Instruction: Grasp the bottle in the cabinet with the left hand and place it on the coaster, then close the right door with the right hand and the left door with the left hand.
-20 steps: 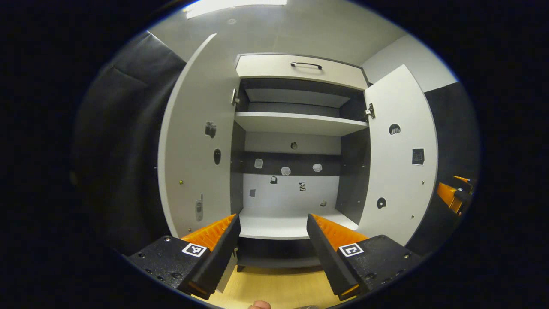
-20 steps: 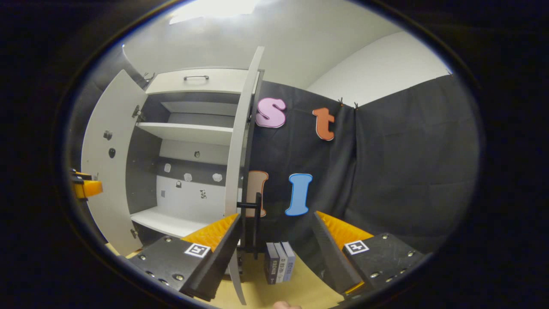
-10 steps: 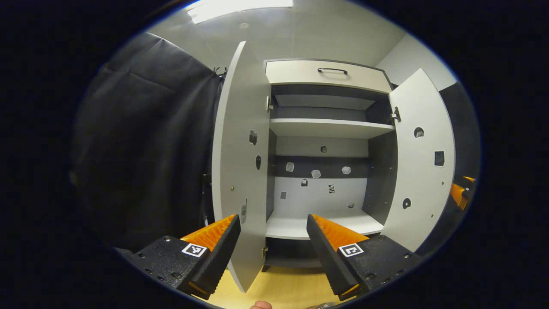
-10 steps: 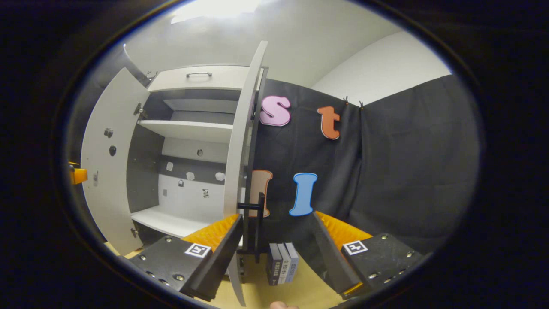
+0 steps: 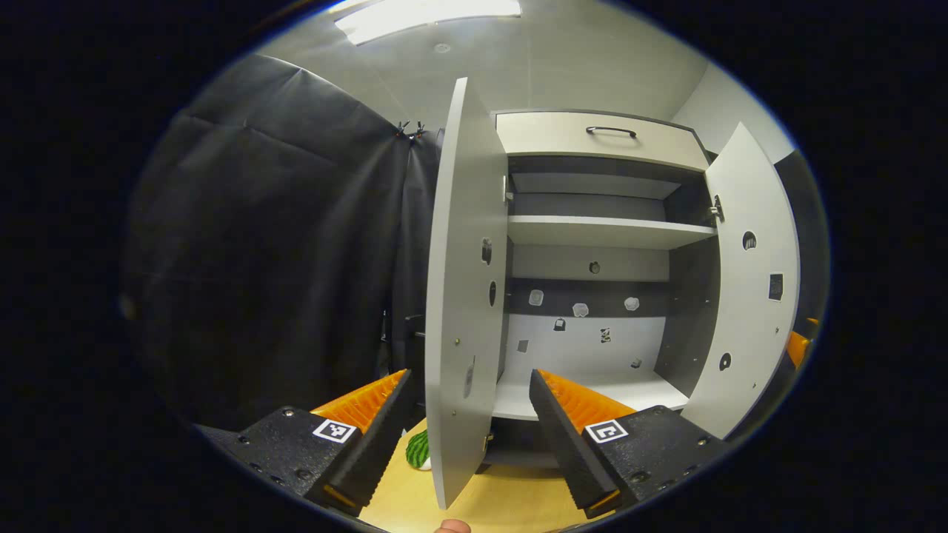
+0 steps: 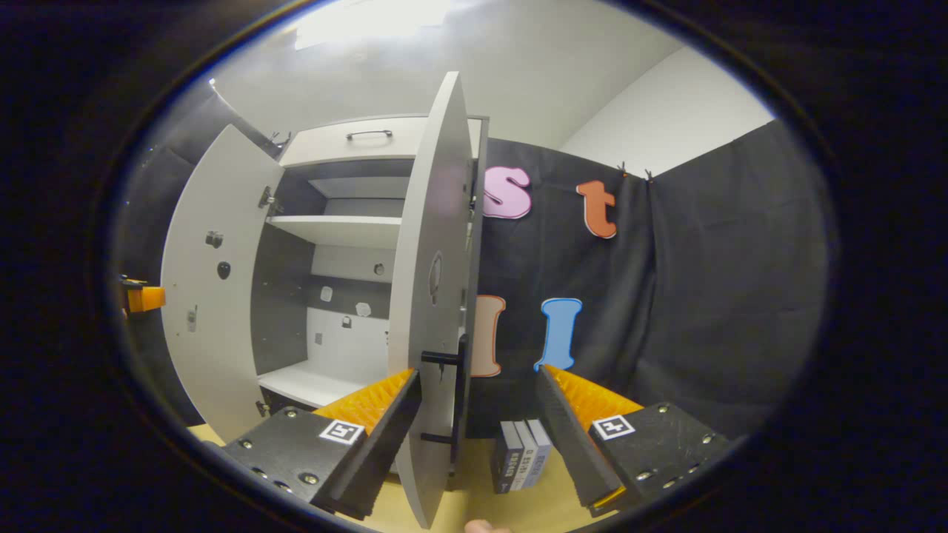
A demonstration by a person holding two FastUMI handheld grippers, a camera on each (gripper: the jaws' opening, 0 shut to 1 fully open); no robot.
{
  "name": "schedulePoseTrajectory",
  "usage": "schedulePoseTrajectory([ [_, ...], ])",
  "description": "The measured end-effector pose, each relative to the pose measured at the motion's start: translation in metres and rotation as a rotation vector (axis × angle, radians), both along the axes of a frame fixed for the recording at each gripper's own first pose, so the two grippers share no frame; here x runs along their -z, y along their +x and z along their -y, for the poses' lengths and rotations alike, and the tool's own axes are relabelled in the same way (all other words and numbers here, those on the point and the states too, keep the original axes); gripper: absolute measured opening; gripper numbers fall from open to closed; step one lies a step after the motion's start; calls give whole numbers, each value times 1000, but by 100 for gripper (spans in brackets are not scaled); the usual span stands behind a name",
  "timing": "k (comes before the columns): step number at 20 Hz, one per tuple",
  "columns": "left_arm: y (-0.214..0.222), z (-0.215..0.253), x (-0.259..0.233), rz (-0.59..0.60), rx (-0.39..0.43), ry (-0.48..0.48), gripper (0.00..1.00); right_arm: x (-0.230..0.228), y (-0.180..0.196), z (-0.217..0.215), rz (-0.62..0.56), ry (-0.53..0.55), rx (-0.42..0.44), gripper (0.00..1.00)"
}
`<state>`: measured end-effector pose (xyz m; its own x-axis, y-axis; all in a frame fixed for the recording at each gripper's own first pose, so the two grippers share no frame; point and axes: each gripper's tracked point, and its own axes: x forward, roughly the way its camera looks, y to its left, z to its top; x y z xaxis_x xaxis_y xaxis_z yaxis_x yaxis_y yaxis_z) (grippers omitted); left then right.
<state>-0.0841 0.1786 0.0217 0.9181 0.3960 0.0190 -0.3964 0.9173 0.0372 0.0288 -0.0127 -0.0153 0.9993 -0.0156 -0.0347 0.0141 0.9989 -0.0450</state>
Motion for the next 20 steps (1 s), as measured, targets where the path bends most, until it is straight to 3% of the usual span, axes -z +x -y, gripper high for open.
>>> schedulePoseTrajectory([
  [1, -1, -4, -1, 5, -9, -4, 96, 0, 2, -6, 2, -1, -15, 96],
  [2, -2, -8, -2, 10, -17, -4, 96, 0, 4, -4, 5, -2, -29, 93],
  [3, -4, -14, -2, 12, -28, -2, 96, 1, 5, -10, 5, 1, -42, 96],
  [8, -21, -40, 3, -3, -97, 5, 93, 2, 11, -30, 3, 11, -84, 93],
  [10, -26, -46, 6, -8, -116, 0, 96, 3, 14, -34, 1, 17, -96, 96],
  [20, -39, -62, 12, -22, -165, 2, 96, 10, 35, -56, -18, 32, -153, 96],
])
